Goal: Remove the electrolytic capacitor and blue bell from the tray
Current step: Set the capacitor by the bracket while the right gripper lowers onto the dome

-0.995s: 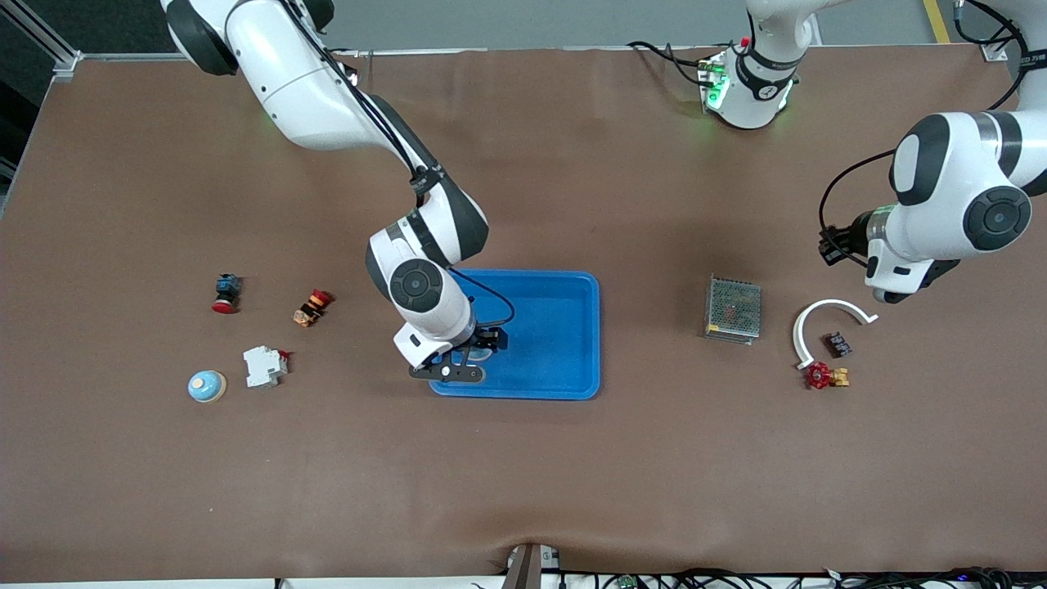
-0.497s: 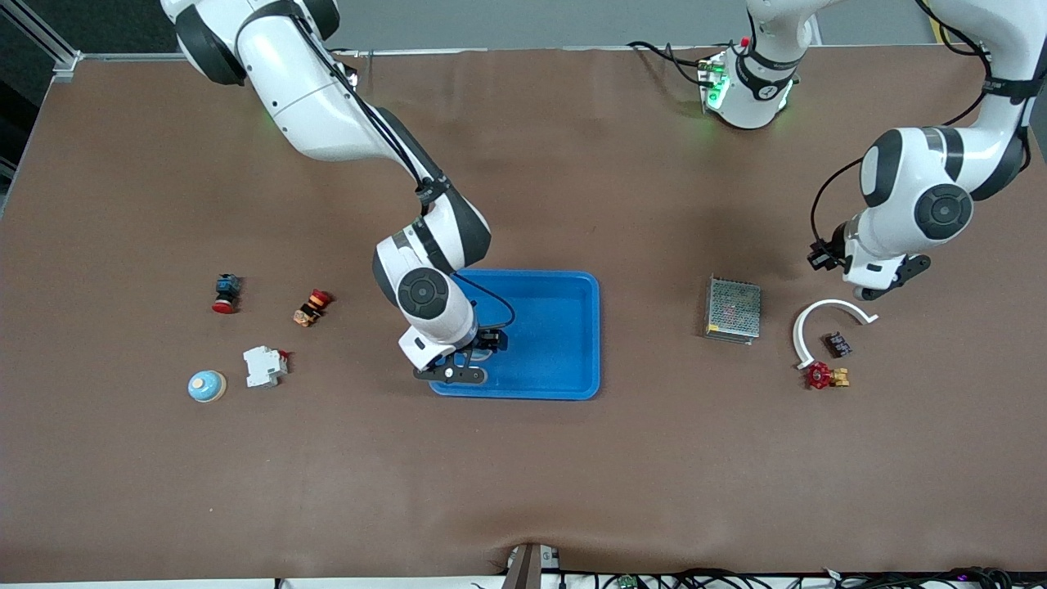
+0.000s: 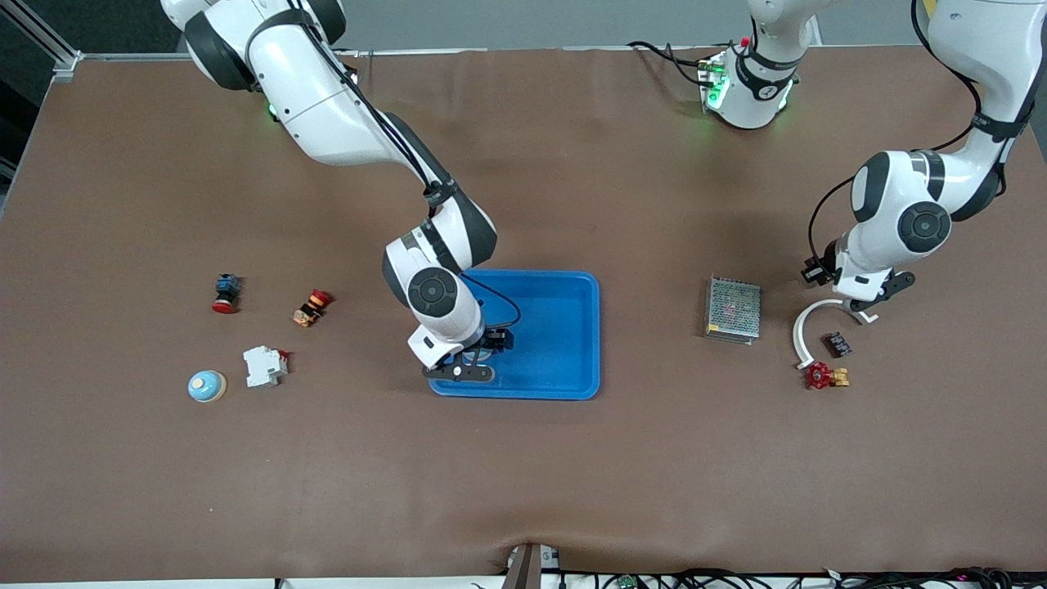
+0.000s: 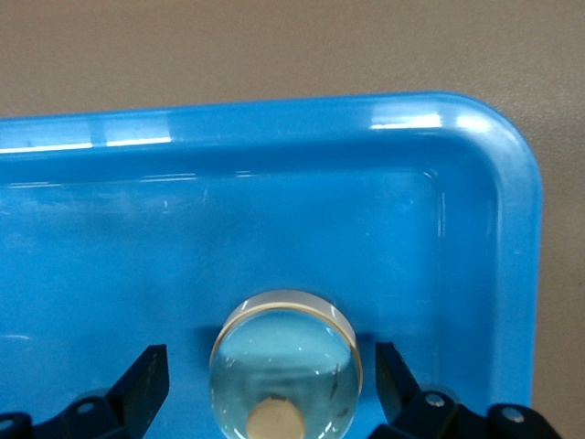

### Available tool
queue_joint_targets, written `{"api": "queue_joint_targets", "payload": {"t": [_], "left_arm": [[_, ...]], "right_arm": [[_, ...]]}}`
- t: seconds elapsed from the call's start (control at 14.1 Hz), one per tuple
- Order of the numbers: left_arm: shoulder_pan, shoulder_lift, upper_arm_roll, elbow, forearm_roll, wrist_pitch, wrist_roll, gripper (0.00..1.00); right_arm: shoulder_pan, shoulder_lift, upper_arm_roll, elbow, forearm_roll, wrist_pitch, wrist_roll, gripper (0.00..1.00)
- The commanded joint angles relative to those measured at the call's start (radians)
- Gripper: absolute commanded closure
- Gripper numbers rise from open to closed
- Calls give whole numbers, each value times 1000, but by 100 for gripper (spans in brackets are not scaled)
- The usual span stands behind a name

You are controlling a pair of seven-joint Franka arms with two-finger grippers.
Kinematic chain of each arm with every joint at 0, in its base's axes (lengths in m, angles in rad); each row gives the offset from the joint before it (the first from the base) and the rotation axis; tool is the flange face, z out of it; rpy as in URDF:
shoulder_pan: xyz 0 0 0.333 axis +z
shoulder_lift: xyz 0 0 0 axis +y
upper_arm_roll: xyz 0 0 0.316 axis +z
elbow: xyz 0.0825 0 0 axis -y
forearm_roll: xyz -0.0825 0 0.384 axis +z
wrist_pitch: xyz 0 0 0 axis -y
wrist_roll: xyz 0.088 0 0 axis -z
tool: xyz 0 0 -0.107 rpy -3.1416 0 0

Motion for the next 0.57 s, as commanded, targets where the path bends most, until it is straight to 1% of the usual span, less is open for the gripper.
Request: {"api": "queue_joint_targets", "payload": {"t": [0.0,0.07,0.14,0.21,0.28,0.36,0.5], "left_arm": [[6,21,-6,4,18,42,15,100],[6,32,-5,7,18,56,12,100],[4,43,-5,10,18,62,12,90],[1,50,-5,14,22,62,12,60],[1,49,-5,16,35,62,6,11],[4,44,-6,16,38,61,4,0],[3,31,-11,36,38,49,0,0]], "right_arm": [[6,3,-5,4,-17,6,18,0],[7,5,-5,4,-17,6,18,0],[6,5,-5,4,-17,6,18,0],[6,6,-5,4,-17,6,18,0],[4,6,-6,4,-17,6,18,0],[3,6,-5,4,-17,6,18,4],[-5,6,-5,4,-16,6,16,28]]}}
